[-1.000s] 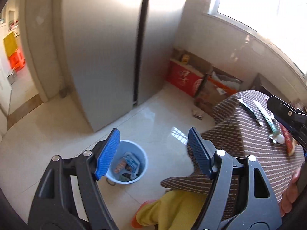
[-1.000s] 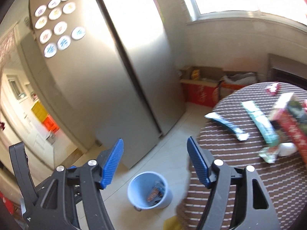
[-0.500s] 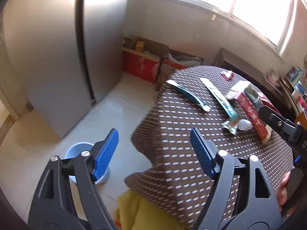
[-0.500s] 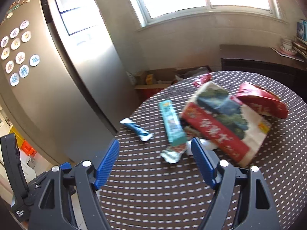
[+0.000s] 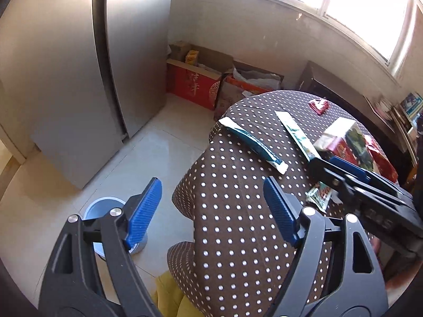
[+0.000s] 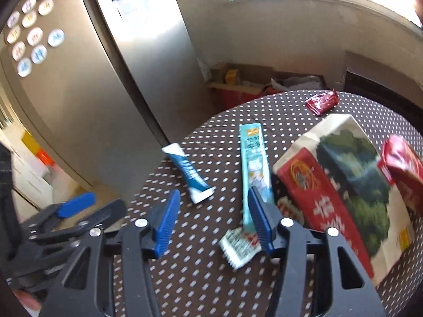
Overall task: Collect trash
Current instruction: 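Grasp the green pet-snack stick with the right tool, then grasp the blue-and-white tube with the left tool while the right holds the stick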
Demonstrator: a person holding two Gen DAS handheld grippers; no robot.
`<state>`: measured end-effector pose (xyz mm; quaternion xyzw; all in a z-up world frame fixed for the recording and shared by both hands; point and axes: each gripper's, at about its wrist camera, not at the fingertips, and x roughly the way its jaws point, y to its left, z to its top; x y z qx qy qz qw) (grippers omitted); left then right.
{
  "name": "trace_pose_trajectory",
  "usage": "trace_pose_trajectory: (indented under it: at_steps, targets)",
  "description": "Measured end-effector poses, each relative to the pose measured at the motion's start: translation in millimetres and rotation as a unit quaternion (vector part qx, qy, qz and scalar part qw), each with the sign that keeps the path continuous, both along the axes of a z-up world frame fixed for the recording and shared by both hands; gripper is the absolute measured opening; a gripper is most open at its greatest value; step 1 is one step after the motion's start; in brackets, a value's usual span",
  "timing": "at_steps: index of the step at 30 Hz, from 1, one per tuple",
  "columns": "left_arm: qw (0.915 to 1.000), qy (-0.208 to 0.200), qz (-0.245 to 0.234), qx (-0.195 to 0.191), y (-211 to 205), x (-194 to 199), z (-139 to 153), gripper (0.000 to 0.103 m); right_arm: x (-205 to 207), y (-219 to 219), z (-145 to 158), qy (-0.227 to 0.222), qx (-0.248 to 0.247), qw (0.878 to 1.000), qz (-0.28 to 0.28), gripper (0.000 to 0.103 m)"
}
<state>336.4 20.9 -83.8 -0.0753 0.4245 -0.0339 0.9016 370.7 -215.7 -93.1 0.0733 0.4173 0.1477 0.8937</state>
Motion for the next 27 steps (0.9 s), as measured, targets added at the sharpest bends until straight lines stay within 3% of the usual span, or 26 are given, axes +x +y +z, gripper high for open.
trace_pose_trajectory:
  at_steps: [7,9,10,12,16,21,25,27]
  targets:
    - [1.0,0.006,-0.001,0.003,-1,15,-5,0.081,37,1,-18,0.021,-0.05,0.998,-0.031,0.051]
    - [0.9999,0.011,-0.002,0.001,-2,19,-7,0.081,47,0,-28,0.036,-0.069,0.996,-0.04,0.044]
    - [0.9999,0.014,-0.001,-0.001,-3,23,-8,0.081,48,3,-29,0.02,-0.091,0.995,-0.041,0.042]
    - [0.9998,0.018,-0.002,-0.005,-6,29,-10,0.081,50,6,-31,0.016,-0.109,0.993,-0.041,0.028]
    - [0.9996,0.026,-0.003,-0.014,-16,41,-12,0.081,49,-2,-30,-0.007,-0.09,0.994,-0.061,0.027]
    - [0.9993,0.023,-0.027,-0.008,-43,62,-17,0.081,25,-28,1,-0.062,0.001,0.995,-0.081,0.027]
    - [0.9987,0.037,-0.033,0.012,-64,86,-29,0.08,16,-48,24,-0.098,0.028,0.99,-0.096,0.027]
    - [0.9981,0.027,-0.027,0.047,-73,92,-30,0.064,8,-53,28,-0.104,0.031,0.989,-0.102,0.027]
